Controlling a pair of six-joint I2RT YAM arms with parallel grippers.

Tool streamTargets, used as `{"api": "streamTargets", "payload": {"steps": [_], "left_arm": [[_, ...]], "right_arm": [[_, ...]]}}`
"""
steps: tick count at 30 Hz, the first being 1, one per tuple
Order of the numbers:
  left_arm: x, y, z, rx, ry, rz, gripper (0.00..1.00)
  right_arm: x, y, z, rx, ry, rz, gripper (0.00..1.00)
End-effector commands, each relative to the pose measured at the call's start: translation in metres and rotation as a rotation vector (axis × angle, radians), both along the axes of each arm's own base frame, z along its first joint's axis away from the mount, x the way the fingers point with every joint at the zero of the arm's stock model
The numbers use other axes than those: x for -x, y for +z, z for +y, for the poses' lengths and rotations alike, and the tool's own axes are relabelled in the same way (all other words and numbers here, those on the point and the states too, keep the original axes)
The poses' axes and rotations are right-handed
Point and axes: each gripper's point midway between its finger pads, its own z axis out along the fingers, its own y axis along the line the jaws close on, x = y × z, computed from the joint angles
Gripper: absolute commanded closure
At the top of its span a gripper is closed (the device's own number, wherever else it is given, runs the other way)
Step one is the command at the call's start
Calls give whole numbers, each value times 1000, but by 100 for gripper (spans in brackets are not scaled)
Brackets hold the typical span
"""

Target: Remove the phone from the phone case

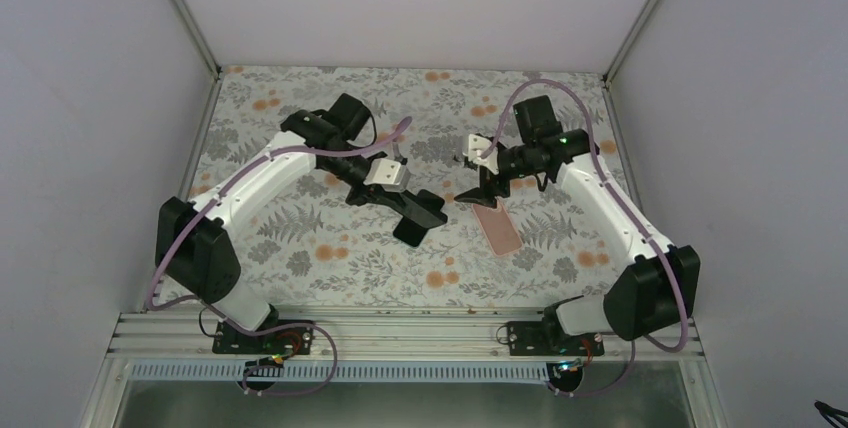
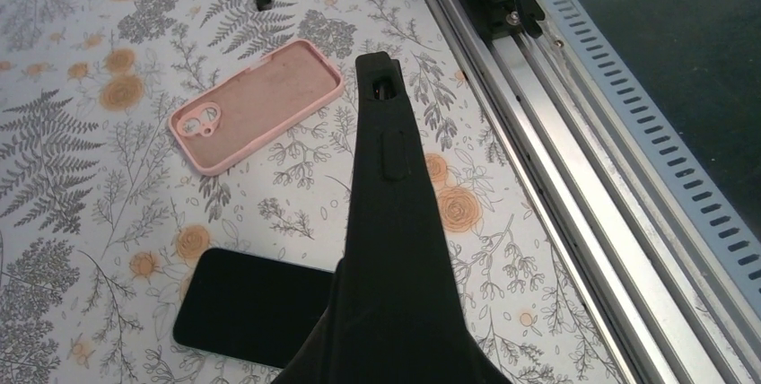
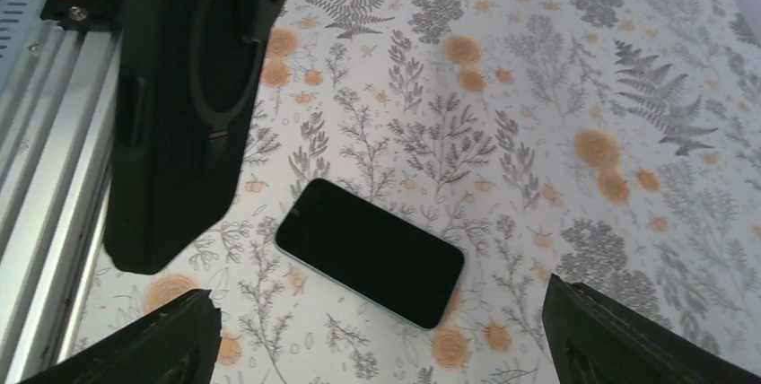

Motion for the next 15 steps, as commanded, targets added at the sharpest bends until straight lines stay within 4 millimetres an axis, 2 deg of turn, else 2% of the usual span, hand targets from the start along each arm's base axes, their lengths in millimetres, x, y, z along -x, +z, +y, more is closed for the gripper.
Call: {"api": "streamTargets", "payload": {"steps": [1,2,7,15], "left_arm": [[-5,23,-10,101,-22,-43,98],[-5,23,-10,103,-19,-42,98],[-7,21,-9,97,-5,-47,98],[-12,16,-5,82,14,-50,98]], "right_arm": [[21,-9,10,-26,15,102,10],[24,-16,12,-10,9,108,12],[30,-24,18,-15,18,143,13],[42,-21,18,-9,33,161,13]]}}
